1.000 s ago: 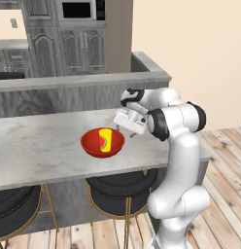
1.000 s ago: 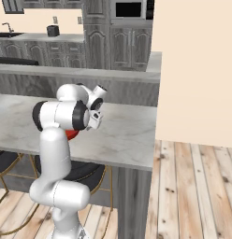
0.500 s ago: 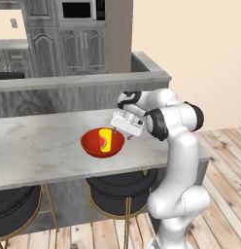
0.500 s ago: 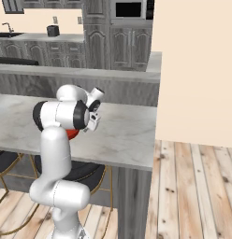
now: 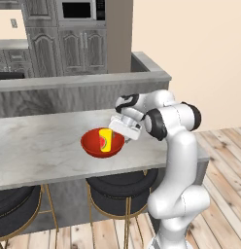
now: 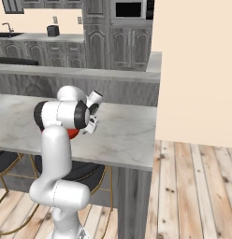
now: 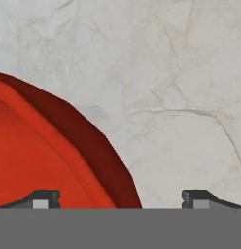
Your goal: Place the cup inside the bowl on the dining table and move the bowl to any counter.
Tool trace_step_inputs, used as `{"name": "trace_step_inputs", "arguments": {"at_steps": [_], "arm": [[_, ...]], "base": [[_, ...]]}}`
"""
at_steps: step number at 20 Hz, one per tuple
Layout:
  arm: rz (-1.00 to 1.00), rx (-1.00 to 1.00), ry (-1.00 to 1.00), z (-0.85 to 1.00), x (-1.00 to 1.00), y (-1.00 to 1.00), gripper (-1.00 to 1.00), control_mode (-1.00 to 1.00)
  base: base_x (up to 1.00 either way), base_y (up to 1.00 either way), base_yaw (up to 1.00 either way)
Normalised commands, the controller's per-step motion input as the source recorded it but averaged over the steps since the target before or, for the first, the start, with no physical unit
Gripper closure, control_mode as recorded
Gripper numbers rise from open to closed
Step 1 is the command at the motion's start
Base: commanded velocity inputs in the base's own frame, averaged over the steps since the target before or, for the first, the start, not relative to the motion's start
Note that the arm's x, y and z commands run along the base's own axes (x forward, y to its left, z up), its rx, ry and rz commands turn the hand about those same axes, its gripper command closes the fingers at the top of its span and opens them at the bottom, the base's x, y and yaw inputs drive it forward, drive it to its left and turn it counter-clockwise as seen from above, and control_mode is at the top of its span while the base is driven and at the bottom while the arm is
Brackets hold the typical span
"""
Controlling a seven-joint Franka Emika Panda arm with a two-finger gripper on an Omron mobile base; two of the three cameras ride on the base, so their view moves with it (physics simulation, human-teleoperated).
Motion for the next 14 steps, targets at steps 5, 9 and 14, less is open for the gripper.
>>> {"name": "trace_step_inputs", "arguments": {"at_steps": [5,9,14], "arm": [[0.0,0.0,0.01,-0.03,0.0,0.02,-1.0,-1.0],[0.0,0.0,0.0,0.0,0.0,0.0,-1.0,-1.0],[0.0,0.0,0.0,0.0,0.0,0.0,1.0,-1.0]], "base": [[0.0,0.0,0.0],[0.0,0.0,0.0],[0.0,0.0,0.0]]}}
